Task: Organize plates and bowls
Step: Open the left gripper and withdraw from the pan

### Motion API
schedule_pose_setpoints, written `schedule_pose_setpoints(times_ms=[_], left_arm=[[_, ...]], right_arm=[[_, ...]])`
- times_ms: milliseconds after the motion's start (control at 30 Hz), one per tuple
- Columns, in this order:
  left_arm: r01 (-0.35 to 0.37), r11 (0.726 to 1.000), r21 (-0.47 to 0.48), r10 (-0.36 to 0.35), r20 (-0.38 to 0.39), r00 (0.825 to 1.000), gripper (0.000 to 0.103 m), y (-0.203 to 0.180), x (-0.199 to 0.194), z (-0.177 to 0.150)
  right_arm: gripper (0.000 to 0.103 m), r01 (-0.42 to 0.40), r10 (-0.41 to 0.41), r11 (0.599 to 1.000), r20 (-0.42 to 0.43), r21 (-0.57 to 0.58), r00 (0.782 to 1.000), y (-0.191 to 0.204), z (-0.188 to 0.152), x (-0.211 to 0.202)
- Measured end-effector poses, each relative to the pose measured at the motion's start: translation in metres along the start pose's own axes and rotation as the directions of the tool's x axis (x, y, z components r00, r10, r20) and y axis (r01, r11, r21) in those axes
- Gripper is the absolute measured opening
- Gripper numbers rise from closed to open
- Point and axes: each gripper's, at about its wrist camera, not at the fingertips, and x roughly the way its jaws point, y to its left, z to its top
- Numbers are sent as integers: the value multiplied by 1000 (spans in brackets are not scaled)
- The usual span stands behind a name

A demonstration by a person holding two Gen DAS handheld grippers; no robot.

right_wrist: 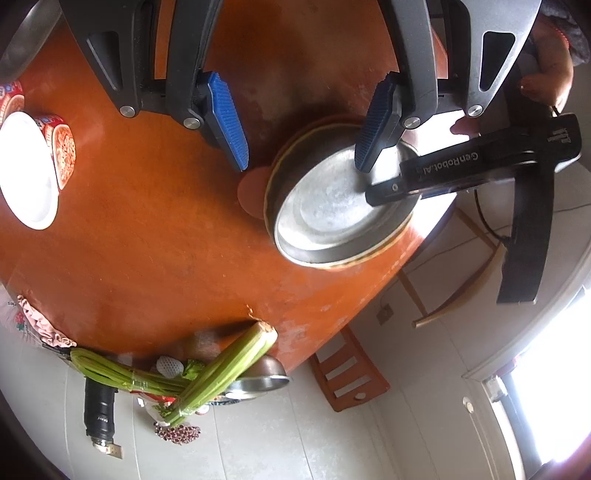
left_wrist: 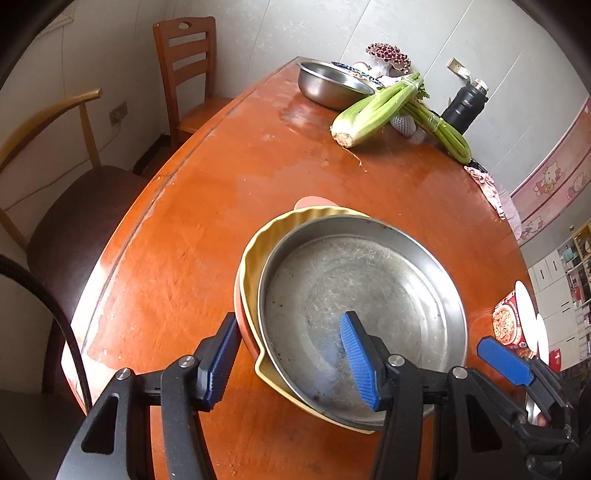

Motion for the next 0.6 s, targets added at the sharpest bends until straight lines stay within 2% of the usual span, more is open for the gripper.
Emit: schedule_pose_setpoints(times_ms=[233,600], left_arm=[[2,1000,29,-2,-14,1000,55,-19,5,0],[9,996,84,-6,-35,999,55,-53,14,3]], right_arm=[[62,-9,8,1000,0,26,1000,-11,-3,-3],[63,26,-25,997,-4,72,1000,-36,-6,-12]])
